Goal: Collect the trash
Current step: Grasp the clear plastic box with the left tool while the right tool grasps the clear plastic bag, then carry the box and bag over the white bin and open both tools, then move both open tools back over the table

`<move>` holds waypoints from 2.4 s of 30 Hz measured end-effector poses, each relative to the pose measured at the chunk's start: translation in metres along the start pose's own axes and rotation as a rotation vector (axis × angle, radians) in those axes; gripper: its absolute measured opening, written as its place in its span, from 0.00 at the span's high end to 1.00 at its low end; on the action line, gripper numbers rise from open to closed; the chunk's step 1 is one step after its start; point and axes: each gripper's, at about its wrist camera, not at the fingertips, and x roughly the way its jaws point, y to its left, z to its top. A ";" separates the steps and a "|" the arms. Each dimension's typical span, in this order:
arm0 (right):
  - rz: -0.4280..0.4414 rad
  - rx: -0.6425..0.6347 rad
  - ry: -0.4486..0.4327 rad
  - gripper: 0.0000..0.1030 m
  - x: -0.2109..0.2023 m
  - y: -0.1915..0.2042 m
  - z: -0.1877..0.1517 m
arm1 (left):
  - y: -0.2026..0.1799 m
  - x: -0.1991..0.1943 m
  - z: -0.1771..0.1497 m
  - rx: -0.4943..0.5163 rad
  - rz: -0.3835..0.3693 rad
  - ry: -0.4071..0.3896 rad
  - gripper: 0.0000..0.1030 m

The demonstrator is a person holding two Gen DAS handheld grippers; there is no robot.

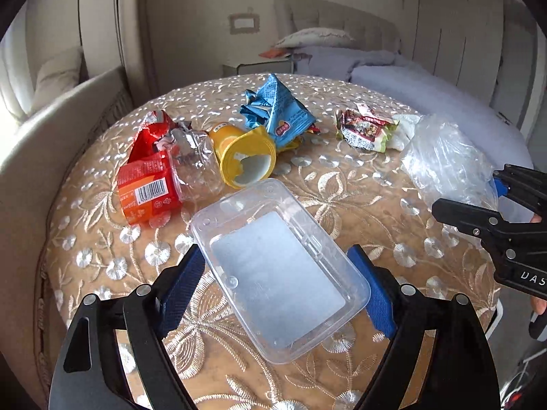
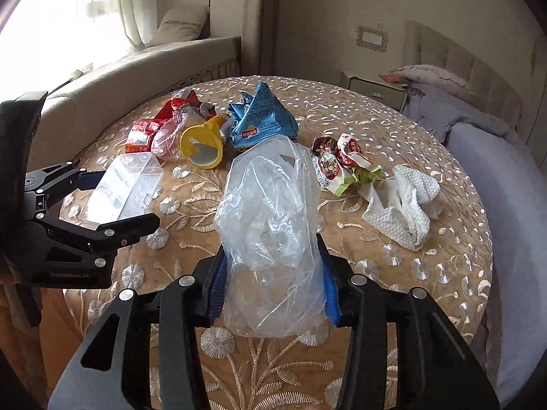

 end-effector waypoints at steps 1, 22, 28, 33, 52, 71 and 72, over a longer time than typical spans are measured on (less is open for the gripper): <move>0.011 -0.003 -0.015 0.55 -0.009 -0.001 -0.006 | -0.005 -0.007 0.000 0.008 -0.014 -0.016 0.20; -0.096 0.124 -0.115 0.54 -0.135 -0.061 -0.111 | -0.170 -0.052 -0.031 0.312 -0.282 -0.085 0.20; -0.165 0.152 -0.089 0.53 -0.149 -0.085 -0.146 | -0.222 -0.042 -0.037 0.431 -0.381 -0.083 0.20; -0.208 0.183 -0.027 0.53 -0.151 -0.116 -0.182 | -0.265 -0.018 -0.044 0.539 -0.465 -0.041 0.20; -0.169 0.236 0.303 0.31 -0.093 -0.229 -0.314 | -0.412 0.101 -0.091 1.013 -0.818 0.115 0.18; -0.141 0.228 0.308 0.04 -0.098 -0.236 -0.309 | -0.415 0.096 -0.090 1.067 -0.830 0.095 0.04; -0.142 0.222 0.298 0.04 -0.100 -0.234 -0.305 | -0.413 0.092 -0.088 1.060 -0.831 0.084 0.04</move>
